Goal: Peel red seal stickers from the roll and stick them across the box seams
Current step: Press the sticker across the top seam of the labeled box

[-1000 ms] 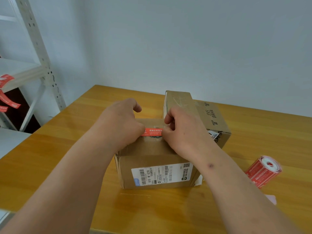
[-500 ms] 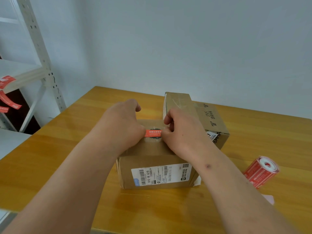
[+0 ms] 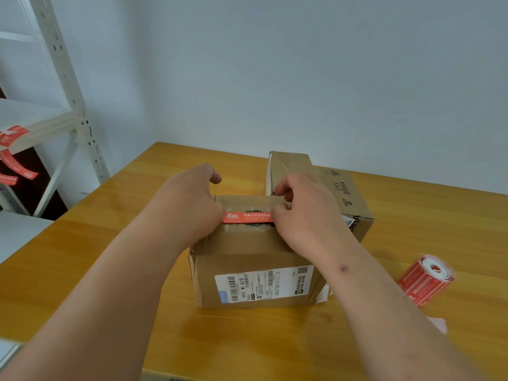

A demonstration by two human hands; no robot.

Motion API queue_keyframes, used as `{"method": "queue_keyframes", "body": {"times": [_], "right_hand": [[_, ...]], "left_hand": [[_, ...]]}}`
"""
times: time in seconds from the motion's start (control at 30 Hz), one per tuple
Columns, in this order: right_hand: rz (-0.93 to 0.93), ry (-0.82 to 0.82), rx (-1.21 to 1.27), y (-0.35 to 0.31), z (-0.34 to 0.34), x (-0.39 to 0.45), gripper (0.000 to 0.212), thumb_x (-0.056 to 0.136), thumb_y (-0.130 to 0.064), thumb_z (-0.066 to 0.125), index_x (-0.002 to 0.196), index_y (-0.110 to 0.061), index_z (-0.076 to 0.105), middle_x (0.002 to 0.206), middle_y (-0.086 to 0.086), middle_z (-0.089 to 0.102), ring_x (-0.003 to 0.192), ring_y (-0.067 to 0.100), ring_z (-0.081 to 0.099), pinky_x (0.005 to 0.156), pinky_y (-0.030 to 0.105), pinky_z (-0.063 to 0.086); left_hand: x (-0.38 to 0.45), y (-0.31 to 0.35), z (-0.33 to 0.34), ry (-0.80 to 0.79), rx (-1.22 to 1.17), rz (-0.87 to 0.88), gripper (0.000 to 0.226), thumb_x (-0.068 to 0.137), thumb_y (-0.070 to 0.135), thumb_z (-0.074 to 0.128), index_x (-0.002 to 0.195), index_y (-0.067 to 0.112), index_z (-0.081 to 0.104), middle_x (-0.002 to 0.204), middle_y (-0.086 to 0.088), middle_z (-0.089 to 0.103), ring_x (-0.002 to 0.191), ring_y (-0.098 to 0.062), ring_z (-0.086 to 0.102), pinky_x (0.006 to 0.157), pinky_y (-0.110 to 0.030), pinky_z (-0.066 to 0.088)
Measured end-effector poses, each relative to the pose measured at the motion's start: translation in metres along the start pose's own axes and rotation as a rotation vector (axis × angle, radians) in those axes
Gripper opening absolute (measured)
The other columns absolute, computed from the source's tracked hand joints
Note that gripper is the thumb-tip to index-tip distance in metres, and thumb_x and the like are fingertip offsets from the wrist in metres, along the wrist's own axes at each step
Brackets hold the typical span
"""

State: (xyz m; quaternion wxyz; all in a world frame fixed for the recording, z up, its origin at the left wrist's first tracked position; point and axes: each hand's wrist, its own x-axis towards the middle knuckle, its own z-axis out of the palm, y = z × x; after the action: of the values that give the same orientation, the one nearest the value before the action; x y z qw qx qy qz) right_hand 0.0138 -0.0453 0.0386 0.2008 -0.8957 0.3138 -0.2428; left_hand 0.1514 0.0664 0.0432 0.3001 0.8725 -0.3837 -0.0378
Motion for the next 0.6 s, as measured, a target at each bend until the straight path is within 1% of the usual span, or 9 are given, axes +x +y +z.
{"method": "queue_keyframes", "body": {"times": [0.1,0.2,0.27,0.33,0.4,0.43,0.5,0.53,0.6], "right_hand": [[0.012,-0.002,0.008,0.0010,0.0005,0.0019,0.017,0.087,-0.019,0.055,0.100,-0.027,0.050,0.098,-0.010,0.042,0.076,-0.003,0.041,0.059,0.010,0.027],[0.006,-0.007,-0.016,0.0021,0.0020,0.0041,0.016,0.088,-0.022,0.058,0.101,-0.027,0.051,0.100,-0.009,0.042,0.075,-0.004,0.040,0.059,0.008,0.026],[0.016,-0.012,-0.018,0.0028,0.0021,0.0049,0.017,0.088,-0.020,0.059,0.101,-0.027,0.052,0.100,-0.009,0.042,0.076,-0.001,0.041,0.059,0.007,0.026],[0.030,-0.007,-0.010,0.0033,0.0010,0.0051,0.021,0.087,-0.014,0.059,0.098,-0.029,0.050,0.099,-0.010,0.042,0.077,0.001,0.041,0.059,0.007,0.026],[0.030,-0.004,-0.004,0.0029,-0.0002,0.0039,0.024,0.085,-0.012,0.058,0.097,-0.031,0.050,0.099,-0.010,0.043,0.077,-0.001,0.042,0.060,0.007,0.027],[0.024,-0.010,0.004,0.0027,-0.0002,0.0031,0.024,0.085,-0.012,0.058,0.097,-0.031,0.050,0.101,-0.010,0.044,0.077,-0.003,0.043,0.060,0.008,0.028],[0.012,-0.038,0.030,0.0012,-0.0008,0.0005,0.021,0.085,-0.020,0.059,0.101,-0.031,0.051,0.104,-0.010,0.044,0.082,-0.001,0.046,0.064,0.010,0.032],[0.007,-0.056,0.038,-0.0002,-0.0008,-0.0011,0.021,0.084,-0.026,0.060,0.102,-0.031,0.051,0.106,-0.011,0.043,0.084,0.001,0.048,0.068,0.014,0.036],[0.003,-0.082,0.028,-0.0021,0.0000,-0.0033,0.028,0.080,-0.039,0.064,0.104,-0.033,0.051,0.107,-0.013,0.041,0.088,0.005,0.049,0.078,0.023,0.040]], "left_hand": [[-0.0008,0.0019,0.0035,0.015,0.002,0.017,0.037,0.088,0.029,0.060,0.124,0.029,0.052,0.092,0.006,0.058,0.087,-0.014,0.056,0.069,-0.030,0.045],[-0.0017,0.0041,0.0080,0.013,0.044,0.017,0.041,0.085,0.045,0.064,0.122,0.030,0.052,0.094,0.008,0.058,0.094,-0.017,0.057,0.073,-0.032,0.045],[-0.0011,0.0025,0.0091,0.017,0.042,0.018,0.038,0.086,0.040,0.063,0.122,0.031,0.053,0.091,0.009,0.057,0.092,-0.016,0.056,0.071,-0.031,0.044],[-0.0011,0.0000,0.0076,0.013,0.001,0.017,0.033,0.089,0.028,0.061,0.121,0.030,0.054,0.086,0.010,0.057,0.086,-0.013,0.055,0.066,-0.029,0.044],[-0.0022,-0.0026,0.0060,0.002,-0.043,0.030,0.032,0.090,0.020,0.059,0.120,0.030,0.055,0.083,0.010,0.058,0.081,-0.009,0.055,0.062,-0.027,0.043],[-0.0030,-0.0032,0.0057,0.000,-0.055,0.041,0.032,0.090,0.021,0.058,0.120,0.030,0.055,0.082,0.010,0.058,0.080,-0.008,0.055,0.061,-0.026,0.043],[-0.0055,-0.0015,0.0052,-0.006,-0.058,0.054,0.032,0.089,0.033,0.061,0.119,0.031,0.054,0.082,0.011,0.058,0.079,-0.006,0.054,0.060,-0.027,0.041],[-0.0070,0.0003,0.0054,-0.017,-0.051,0.047,0.037,0.085,0.044,0.064,0.119,0.032,0.053,0.083,0.011,0.058,0.079,-0.007,0.055,0.060,-0.028,0.040],[-0.0083,0.0033,0.0063,-0.039,-0.005,0.027,0.058,0.073,0.063,0.068,0.120,0.035,0.050,0.088,0.010,0.058,0.083,-0.012,0.057,0.059,-0.029,0.039]]}}
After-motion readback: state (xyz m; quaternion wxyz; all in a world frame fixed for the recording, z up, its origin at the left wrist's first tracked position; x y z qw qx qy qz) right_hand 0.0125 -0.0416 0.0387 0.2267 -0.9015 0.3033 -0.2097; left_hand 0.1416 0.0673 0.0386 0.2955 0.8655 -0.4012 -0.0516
